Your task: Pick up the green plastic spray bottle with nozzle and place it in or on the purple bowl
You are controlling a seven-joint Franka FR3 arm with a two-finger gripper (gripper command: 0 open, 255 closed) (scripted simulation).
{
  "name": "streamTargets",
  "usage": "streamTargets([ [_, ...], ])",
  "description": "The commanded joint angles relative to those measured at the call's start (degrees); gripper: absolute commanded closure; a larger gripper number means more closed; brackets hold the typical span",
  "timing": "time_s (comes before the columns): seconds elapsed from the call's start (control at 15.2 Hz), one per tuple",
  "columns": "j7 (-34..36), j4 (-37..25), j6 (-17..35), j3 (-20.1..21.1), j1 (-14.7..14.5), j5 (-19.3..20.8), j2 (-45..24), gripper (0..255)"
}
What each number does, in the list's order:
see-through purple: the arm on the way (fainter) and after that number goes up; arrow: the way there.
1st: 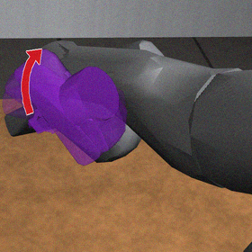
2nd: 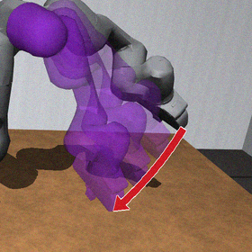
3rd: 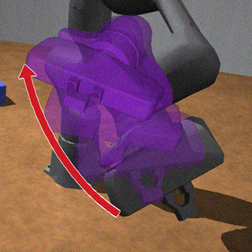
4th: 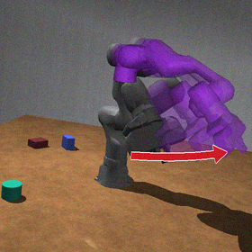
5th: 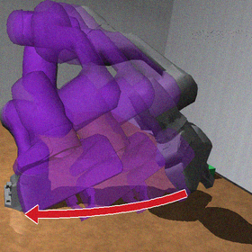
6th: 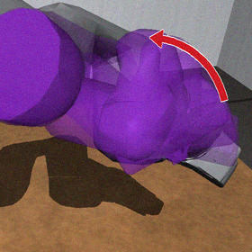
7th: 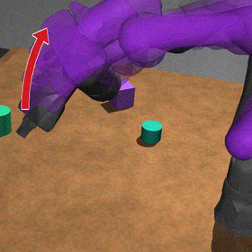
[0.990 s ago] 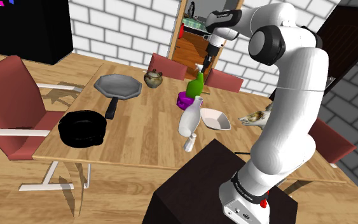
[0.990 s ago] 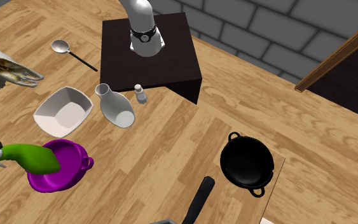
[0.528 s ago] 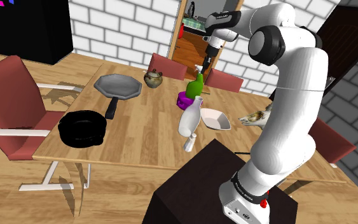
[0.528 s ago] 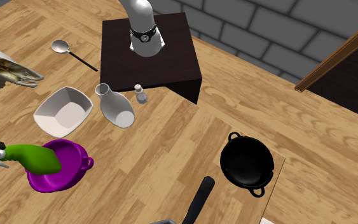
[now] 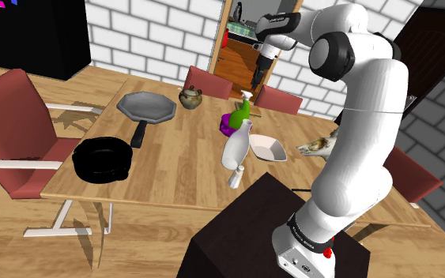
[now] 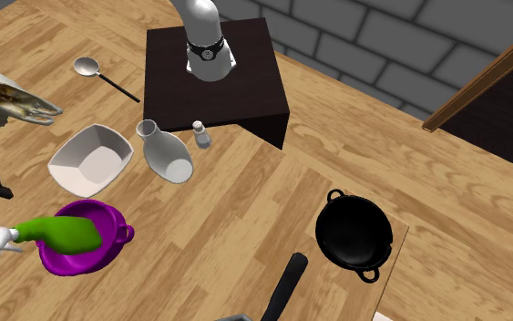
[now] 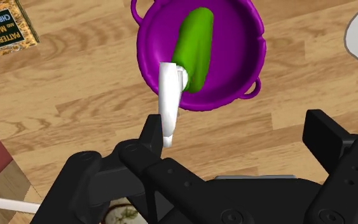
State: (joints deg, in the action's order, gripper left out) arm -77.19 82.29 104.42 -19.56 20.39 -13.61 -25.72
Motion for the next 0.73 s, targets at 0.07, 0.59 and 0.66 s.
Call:
streamTargets([
  [0.07, 0.4, -4.7, -4.8, -0.2, 0.5, 0.2, 0.1, 0],
  [0.59, 0.5, -6.4, -6.4, -0.2, 0.8, 0.2, 0.0, 0],
  [0.66, 0.5, -6.4, -6.4, -0.2, 0.8, 0.2, 0.0, 0],
])
